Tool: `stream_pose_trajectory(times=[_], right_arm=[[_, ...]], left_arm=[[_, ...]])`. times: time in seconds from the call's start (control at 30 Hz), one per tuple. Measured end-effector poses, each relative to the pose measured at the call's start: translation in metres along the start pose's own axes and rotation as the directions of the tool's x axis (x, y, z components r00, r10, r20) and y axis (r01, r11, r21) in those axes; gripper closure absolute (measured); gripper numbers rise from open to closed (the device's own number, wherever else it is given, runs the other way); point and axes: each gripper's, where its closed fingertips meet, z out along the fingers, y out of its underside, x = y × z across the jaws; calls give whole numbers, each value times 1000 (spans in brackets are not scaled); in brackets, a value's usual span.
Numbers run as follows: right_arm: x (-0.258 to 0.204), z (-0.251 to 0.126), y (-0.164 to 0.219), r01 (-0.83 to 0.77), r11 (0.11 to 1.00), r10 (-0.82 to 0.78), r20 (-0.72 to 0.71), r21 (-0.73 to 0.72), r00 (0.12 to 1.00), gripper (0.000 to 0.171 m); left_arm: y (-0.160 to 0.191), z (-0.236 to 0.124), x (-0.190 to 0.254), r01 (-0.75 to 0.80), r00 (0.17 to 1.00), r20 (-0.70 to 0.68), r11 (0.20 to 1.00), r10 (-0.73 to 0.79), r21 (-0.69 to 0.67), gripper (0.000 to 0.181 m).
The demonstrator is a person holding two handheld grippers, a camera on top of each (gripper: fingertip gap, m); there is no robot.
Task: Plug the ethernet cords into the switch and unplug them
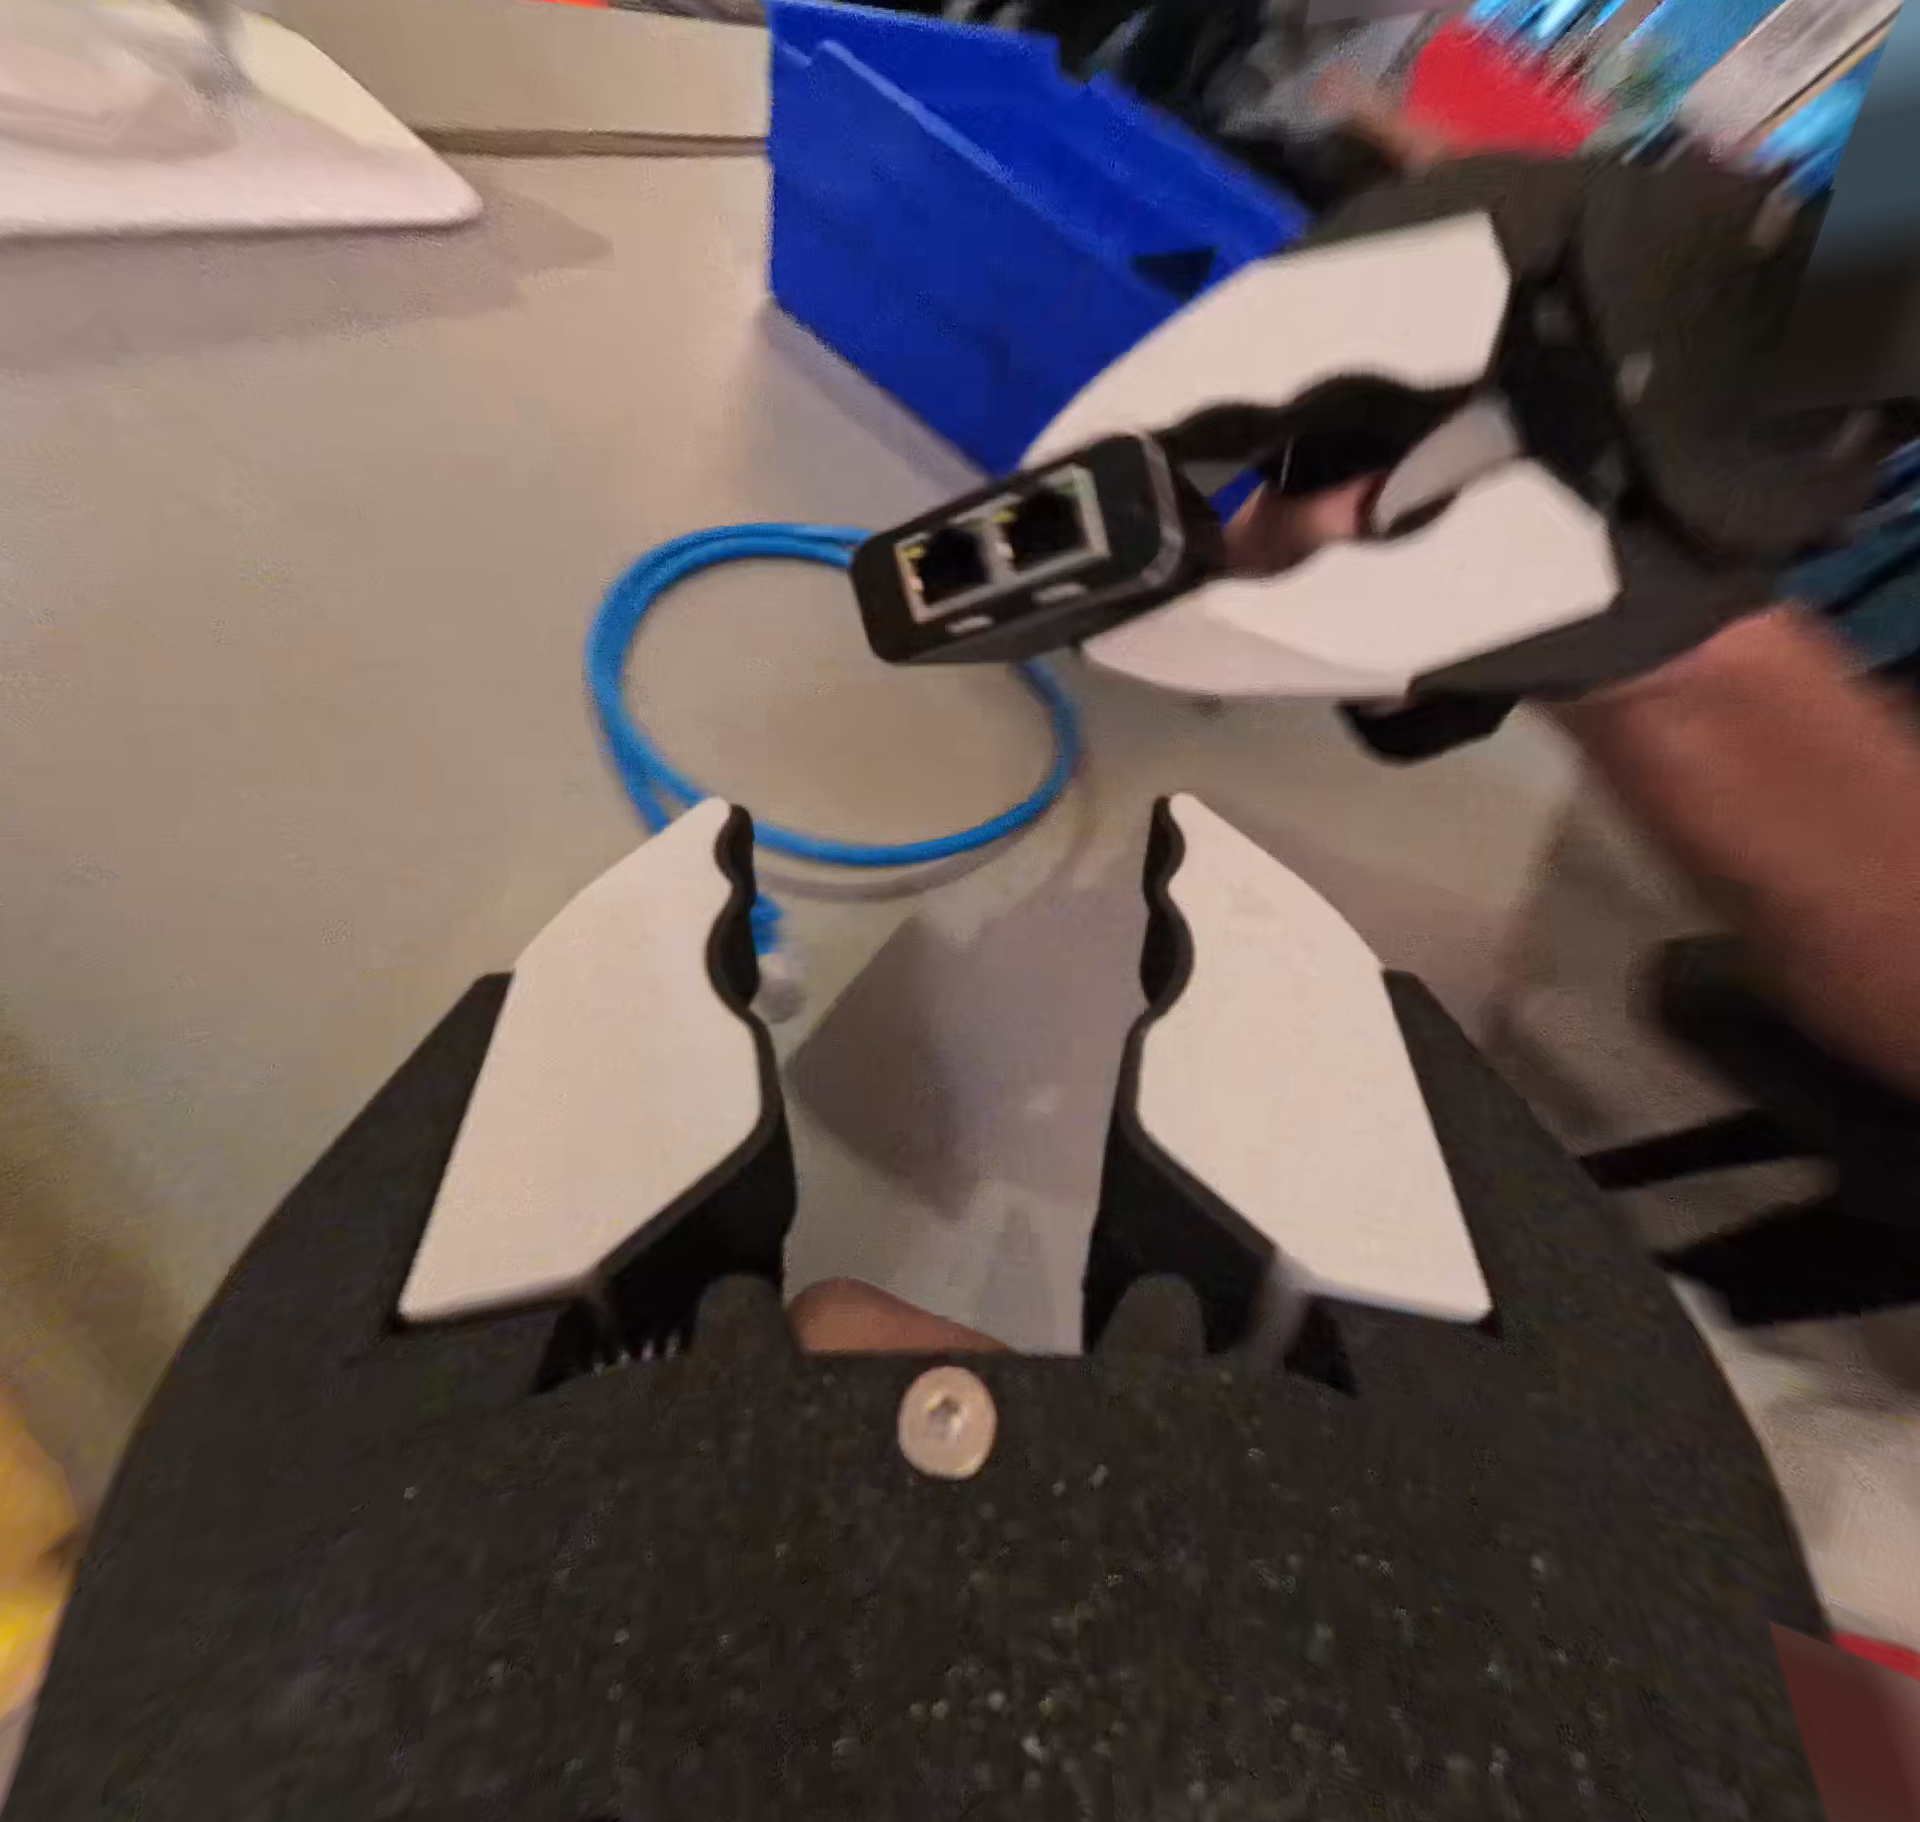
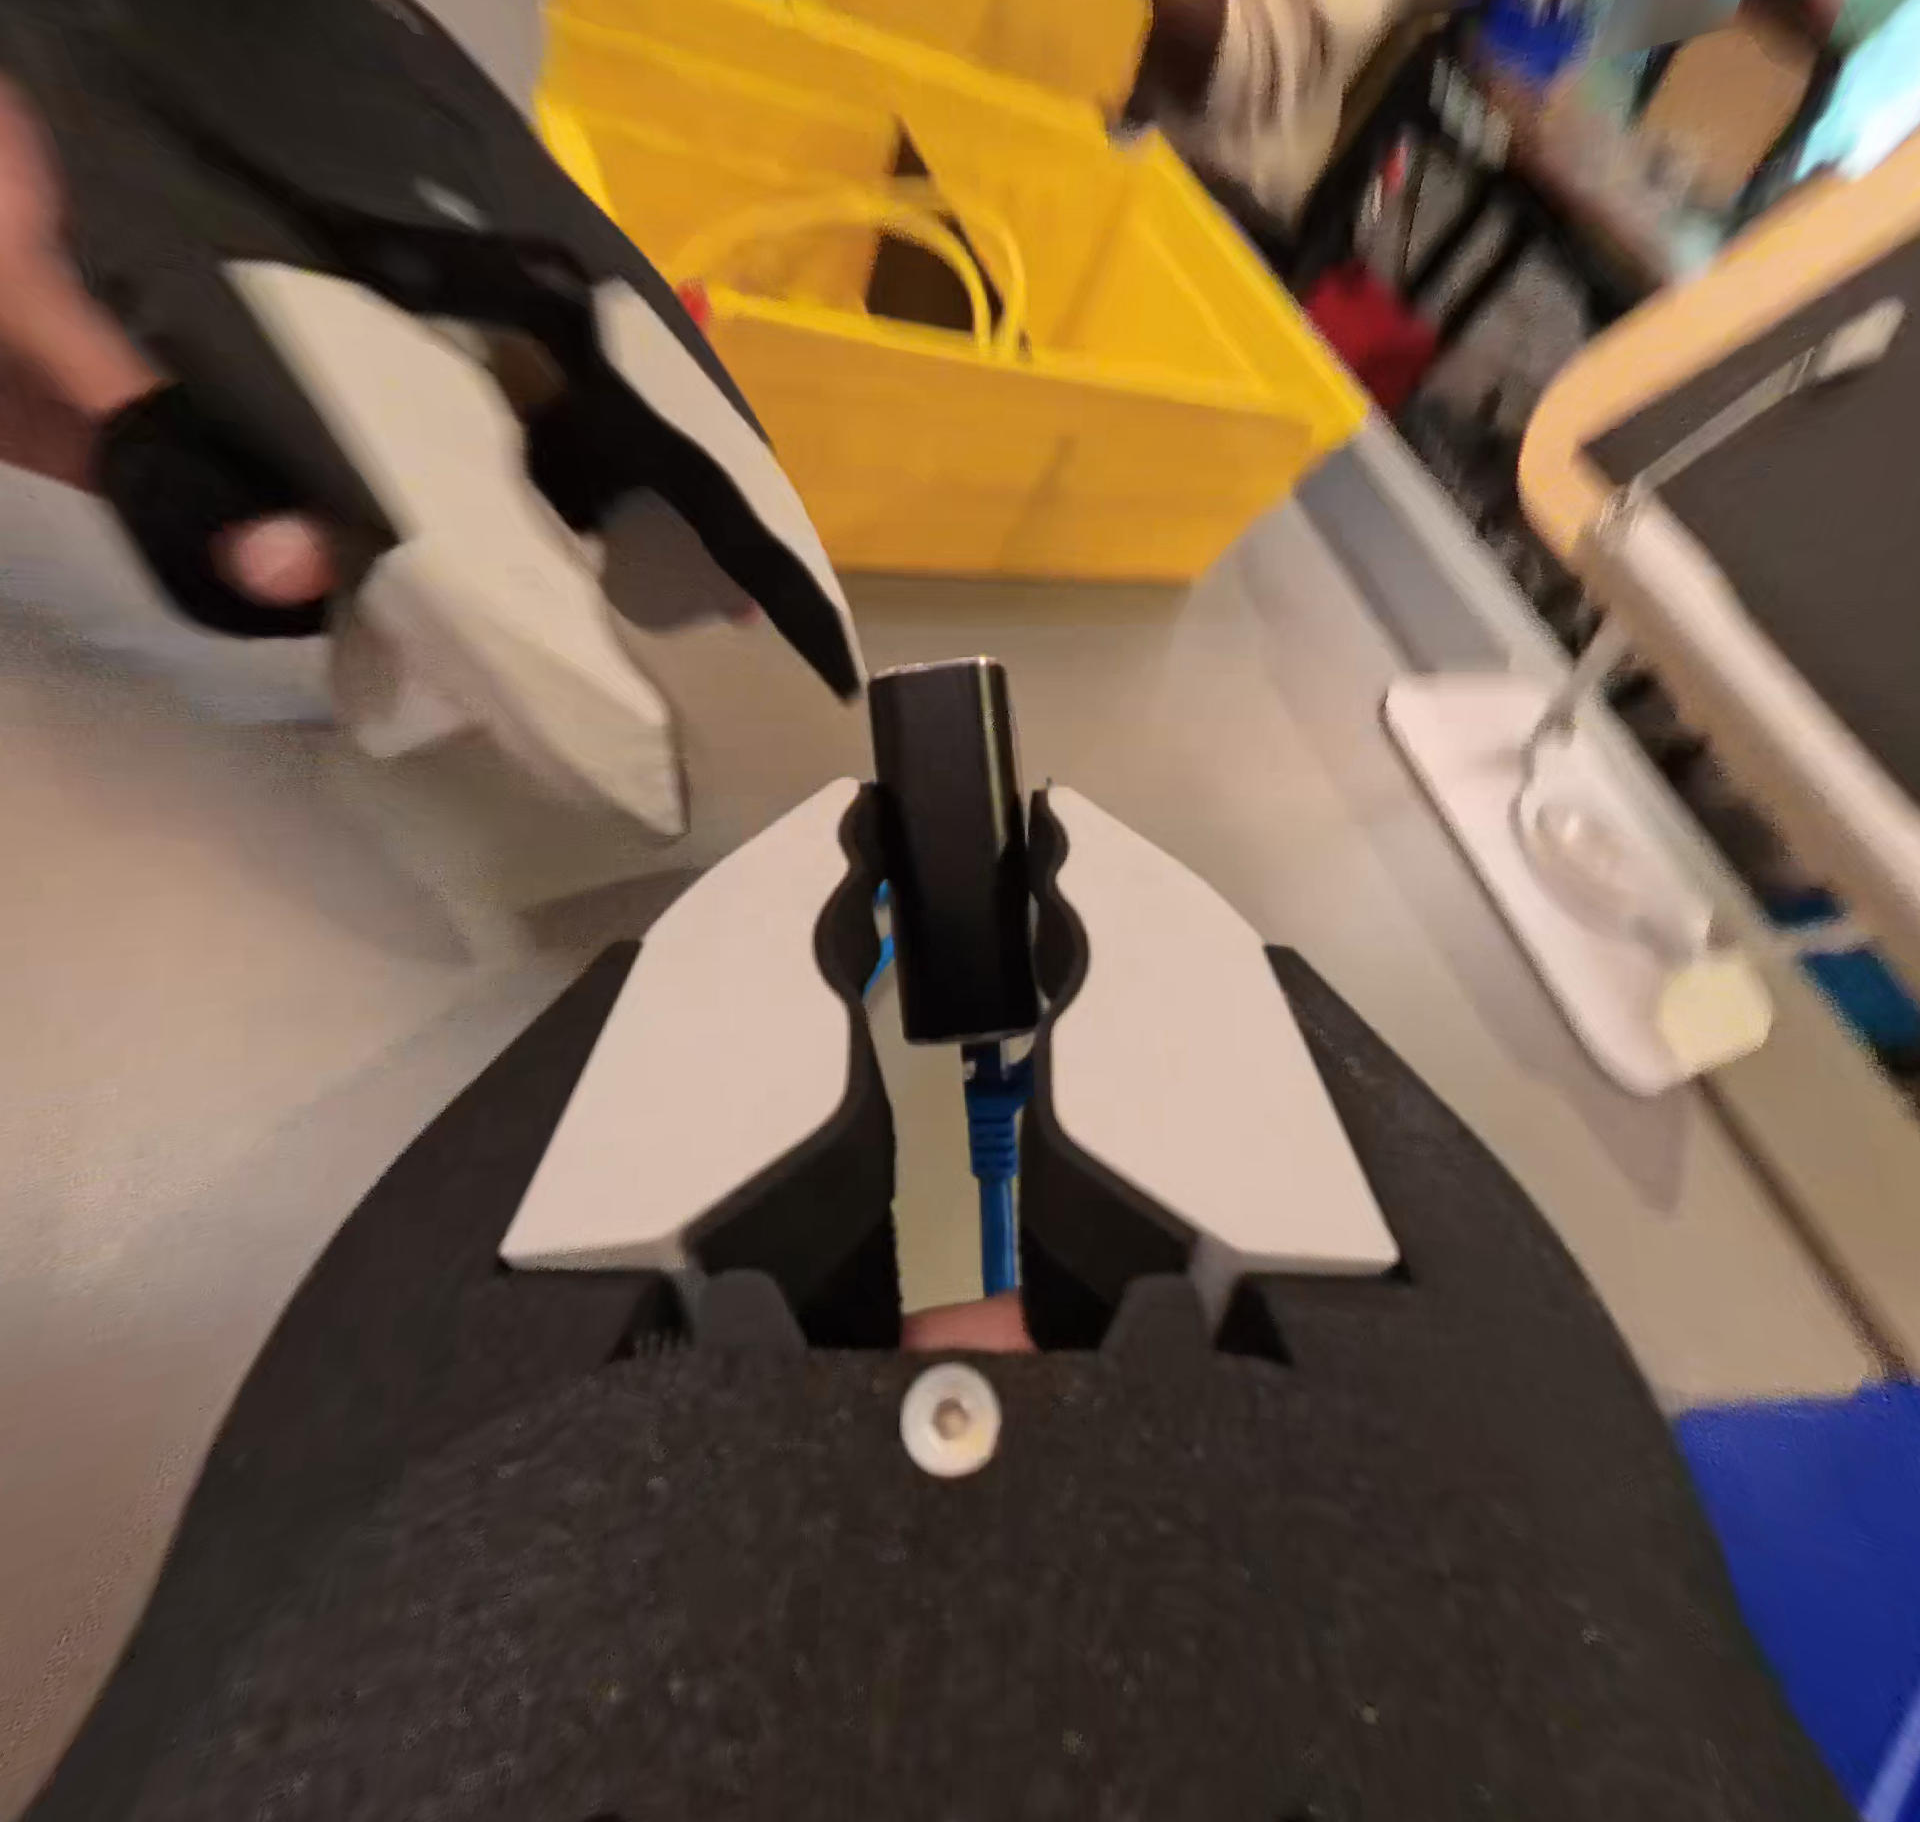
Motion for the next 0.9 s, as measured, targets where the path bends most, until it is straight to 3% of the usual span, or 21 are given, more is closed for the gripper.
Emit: stream_pose_trajectory(times=[0.07, 0.2, 0.37, 0.6, 0.77, 0.9], right_arm=[[-5, -5, -13, 53, 995, -53, -2, 80, 999, 145], [-20, 0, -7, 210, 976, -210, -1, 59, 978, 145], [-28, 14, 3, 265, 964, -265, -9, 0, 964, 145], [-22, 31, 22, 355, 888, -393, -83, -291, 916, 138], [-21, 39, 28, 354, 868, -420, -132, -349, 898, 146], [-15, 36, 34, 376, 864, -437, -128, -334, 891, 145]], left_arm=[[-12, -3, 9, 174, 972, -169, 984, -163, 50, 109], [-25, -7, 21, 354, 881, -357, 933, -311, 61, 112], [-10, 4, 7, 211, 960, -198, 977, -198, 44, 123], [-1, 13, -11, 15, 993, 117, 1000, -14, -6, 123], [4, 16, -8, 16, 989, 150, 1000, -14, -17, 123], [-2, 11, 1, 98, 995, -1, 995, -98, 27, 125]])
